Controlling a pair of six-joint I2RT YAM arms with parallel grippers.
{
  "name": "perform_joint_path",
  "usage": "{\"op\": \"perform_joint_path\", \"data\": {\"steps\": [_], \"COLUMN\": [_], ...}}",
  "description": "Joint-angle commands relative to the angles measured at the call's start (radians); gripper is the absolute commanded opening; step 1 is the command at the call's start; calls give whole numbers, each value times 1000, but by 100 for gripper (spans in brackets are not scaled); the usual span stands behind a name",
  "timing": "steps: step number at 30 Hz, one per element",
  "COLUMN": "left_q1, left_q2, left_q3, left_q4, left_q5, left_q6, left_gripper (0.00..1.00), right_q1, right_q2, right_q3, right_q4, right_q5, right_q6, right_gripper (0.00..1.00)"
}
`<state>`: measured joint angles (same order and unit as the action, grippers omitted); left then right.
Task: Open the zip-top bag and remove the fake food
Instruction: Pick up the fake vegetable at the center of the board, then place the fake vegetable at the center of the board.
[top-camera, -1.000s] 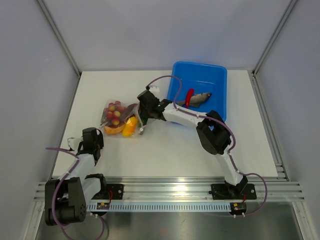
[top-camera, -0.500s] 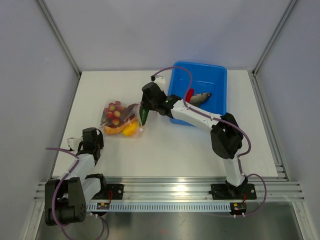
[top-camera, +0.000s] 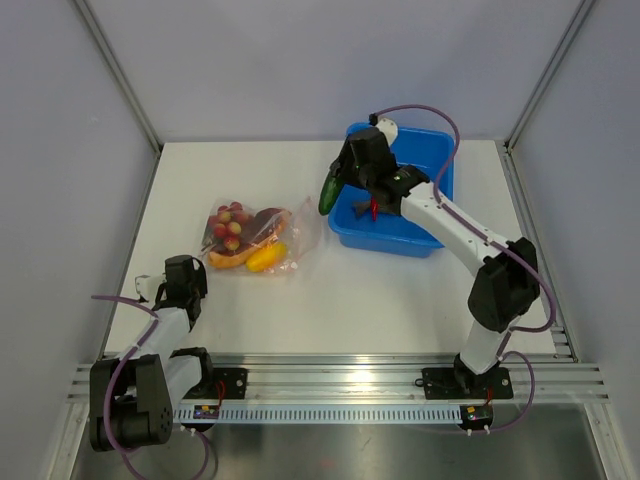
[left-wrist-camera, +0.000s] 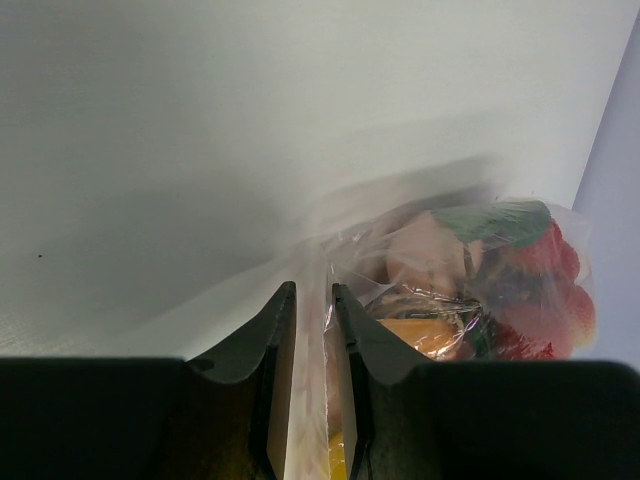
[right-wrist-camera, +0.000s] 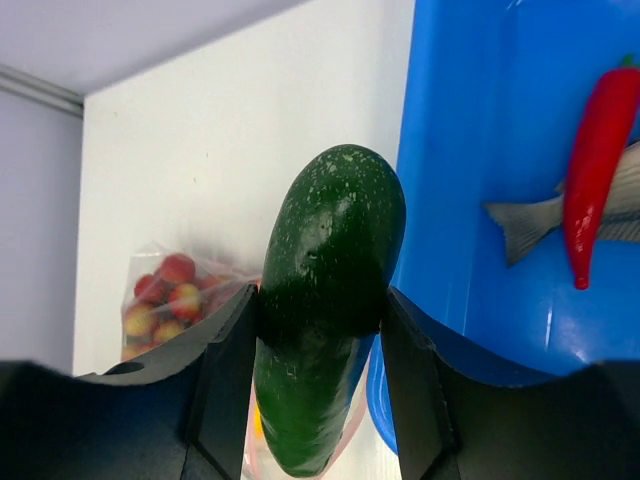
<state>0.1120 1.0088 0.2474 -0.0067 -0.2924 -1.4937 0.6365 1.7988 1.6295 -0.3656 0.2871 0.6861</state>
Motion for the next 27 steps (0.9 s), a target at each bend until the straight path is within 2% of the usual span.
{"op": "perform_joint_path", "data": {"steps": [1,8,15,27], "left_q1": [-3,-6,-12,-20], "left_q2": [-16,-18,-29,-33], "left_q3": [32,36,35,36], "left_q4": [14,10,8,10], "left_q5": [-17,-1,-1,1], "left_q6": [-10,-8,-13,-11], "left_gripper": [23,23,23,23], "right_q1": [-41,-147,-227,-244], "right_q2": [-87,-133,-93,60], "right_q3": [-13,-60,-95,-100], "right_q4": [-6,-18,-9,8], "right_q5": [-20,-37,-63,-85], "right_q6": [-25,-53,-69,-114], "right_gripper": [21,21,21,25]}}
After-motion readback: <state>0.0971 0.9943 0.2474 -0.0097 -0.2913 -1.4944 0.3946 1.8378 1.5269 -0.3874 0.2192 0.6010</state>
